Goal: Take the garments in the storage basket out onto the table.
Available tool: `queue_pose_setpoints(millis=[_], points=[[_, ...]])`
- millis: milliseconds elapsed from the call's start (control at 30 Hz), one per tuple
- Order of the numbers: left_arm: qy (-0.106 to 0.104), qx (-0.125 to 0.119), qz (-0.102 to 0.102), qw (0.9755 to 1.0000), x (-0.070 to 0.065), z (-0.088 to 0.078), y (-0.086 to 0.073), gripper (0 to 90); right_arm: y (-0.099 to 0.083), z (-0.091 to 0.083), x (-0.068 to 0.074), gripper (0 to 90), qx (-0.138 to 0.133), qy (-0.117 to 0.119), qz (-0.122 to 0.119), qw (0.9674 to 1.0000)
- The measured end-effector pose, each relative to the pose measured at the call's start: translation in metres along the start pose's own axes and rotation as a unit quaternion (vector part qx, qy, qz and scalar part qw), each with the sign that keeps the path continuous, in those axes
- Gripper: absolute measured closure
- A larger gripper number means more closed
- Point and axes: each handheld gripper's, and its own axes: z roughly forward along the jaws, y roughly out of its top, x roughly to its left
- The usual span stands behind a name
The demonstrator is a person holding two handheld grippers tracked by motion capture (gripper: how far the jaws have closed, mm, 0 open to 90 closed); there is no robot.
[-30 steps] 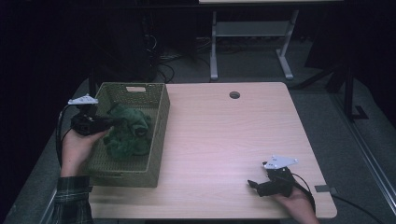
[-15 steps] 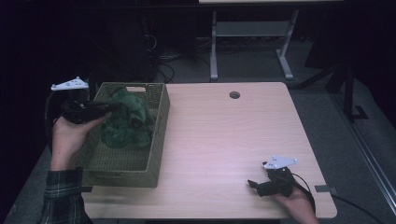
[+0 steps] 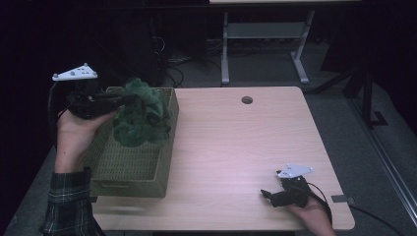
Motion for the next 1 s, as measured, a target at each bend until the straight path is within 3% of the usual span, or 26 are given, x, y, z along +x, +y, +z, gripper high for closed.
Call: queue_pose_setpoints(millis=[233,433,667,1000], points=[[-0.023,-0.01,0.017,0.9995,-0.021,0.008,0.016,84.0,0.0,0.0,0.0,7.5,-0.001,0.0,-0.001,1.0],[-0.051,-0.008,0.025,0.9984,-0.038,0.027,0.028,84.0,0.0,0.0,-0.001,7.5,0.0,0.004,-0.004,1.0],[-0.081,-0.006,0.03,0.9963,-0.062,0.057,0.036,84.0,0.0,0.0,-0.001,7.5,-0.001,0.004,-0.003,1.0],[-0.127,0.003,0.034,0.9913,-0.091,0.102,0.032,84.0,0.0,0.0,-0.001,7.4,-0.002,0.005,-0.002,1.0]])
